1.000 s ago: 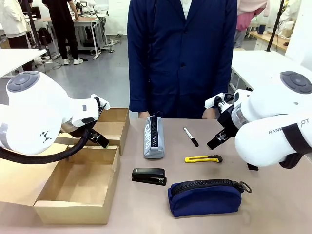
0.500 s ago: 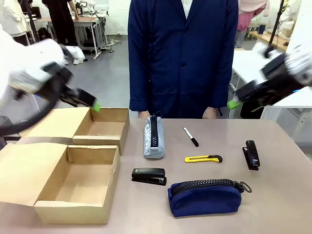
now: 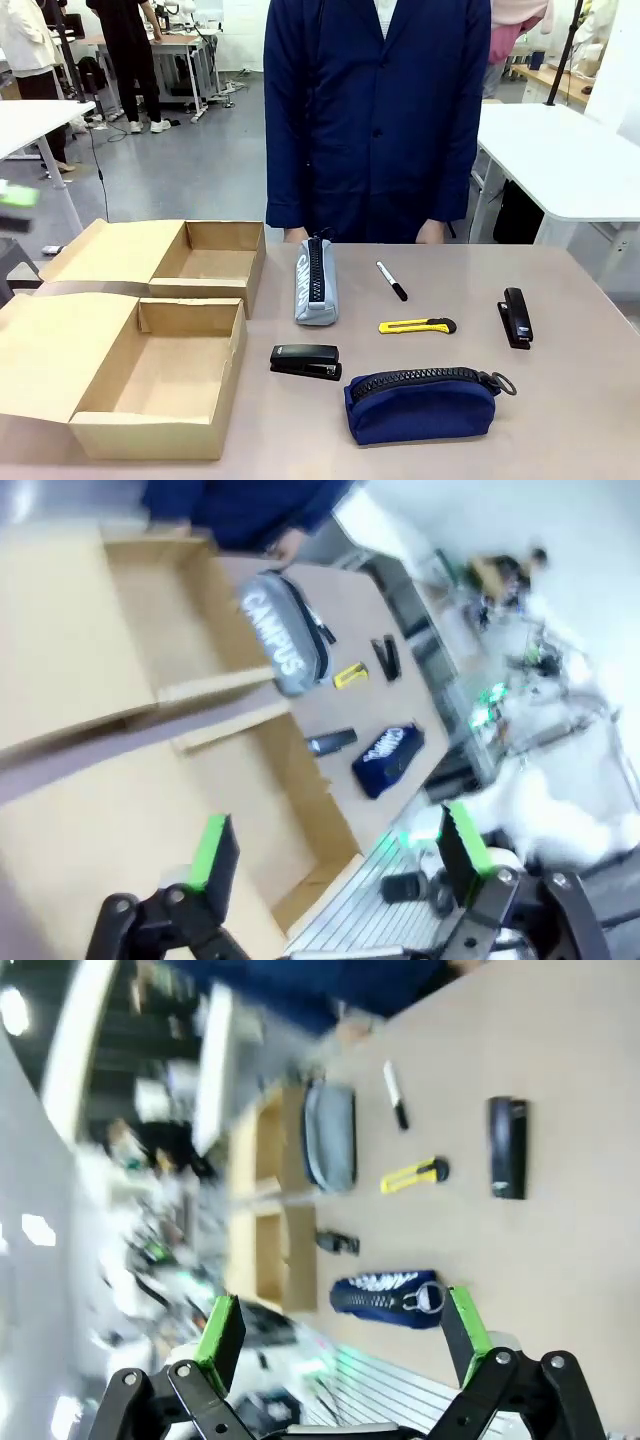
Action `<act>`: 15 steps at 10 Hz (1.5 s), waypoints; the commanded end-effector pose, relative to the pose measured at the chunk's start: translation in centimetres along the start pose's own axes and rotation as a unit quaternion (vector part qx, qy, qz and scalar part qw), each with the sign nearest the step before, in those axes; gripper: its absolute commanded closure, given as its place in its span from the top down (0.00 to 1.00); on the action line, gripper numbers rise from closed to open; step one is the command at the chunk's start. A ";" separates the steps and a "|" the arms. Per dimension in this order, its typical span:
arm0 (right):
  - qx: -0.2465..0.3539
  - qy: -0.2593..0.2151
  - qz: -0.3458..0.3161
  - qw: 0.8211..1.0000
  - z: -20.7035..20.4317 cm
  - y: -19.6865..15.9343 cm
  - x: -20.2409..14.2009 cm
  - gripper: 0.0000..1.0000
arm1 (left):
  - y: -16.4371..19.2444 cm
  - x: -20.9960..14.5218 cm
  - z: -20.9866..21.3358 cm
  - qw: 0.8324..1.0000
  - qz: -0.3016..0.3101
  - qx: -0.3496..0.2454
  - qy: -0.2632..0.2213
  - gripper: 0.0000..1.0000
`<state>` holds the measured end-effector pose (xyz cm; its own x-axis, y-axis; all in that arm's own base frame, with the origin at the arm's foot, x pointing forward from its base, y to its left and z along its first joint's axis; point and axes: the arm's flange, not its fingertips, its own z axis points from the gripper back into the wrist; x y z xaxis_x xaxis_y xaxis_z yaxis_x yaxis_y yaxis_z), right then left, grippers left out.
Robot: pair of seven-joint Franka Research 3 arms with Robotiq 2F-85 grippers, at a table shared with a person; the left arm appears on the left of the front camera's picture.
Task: Place items inside the box.
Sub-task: Pick up a Pencil pouch or Stapler and place it inside the Mailer Box closest to the robot.
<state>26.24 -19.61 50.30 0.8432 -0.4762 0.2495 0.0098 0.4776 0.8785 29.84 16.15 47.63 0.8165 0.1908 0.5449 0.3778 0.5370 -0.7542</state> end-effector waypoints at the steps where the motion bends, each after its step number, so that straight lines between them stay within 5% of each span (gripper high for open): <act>1: 0.073 -0.088 -0.057 0.992 2.7 -4.8 1.1 1.00 | 6.2 -0.7 2.1 0.984 0.150 -0.005 -0.099 1.00; 2: 0.090 -0.134 -0.089 0.983 4.2 -7.2 0.8 1.00 | 7.5 -2.9 2.1 0.972 0.188 -0.024 -0.140 1.00; 3: 0.037 -0.147 -0.112 0.982 3.8 -8.7 1.1 1.00 | 7.6 -3.8 1.4 0.962 0.202 -0.019 -0.182 1.00; 4: 0.055 -0.105 -0.092 0.989 5.8 -6.7 -0.5 1.00 | 7.8 -3.7 5.5 0.984 0.151 0.002 -0.092 1.00; 13: 0.046 -0.100 -0.106 0.988 5.7 -6.6 -0.8 1.00 | 7.8 -3.7 5.5 0.984 0.151 0.002 -0.092 1.00; 15: -0.055 -0.061 -0.039 0.996 0.9 -2.4 -1.6 1.00 | 7.8 -3.7 5.5 0.984 0.151 0.002 -0.092 1.00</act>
<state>23.76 -24.41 47.33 0.7333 -0.6592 0.1664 0.1408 0.3867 0.9114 27.24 23.98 41.63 0.8063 0.4919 0.3285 0.0949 0.4406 -0.8927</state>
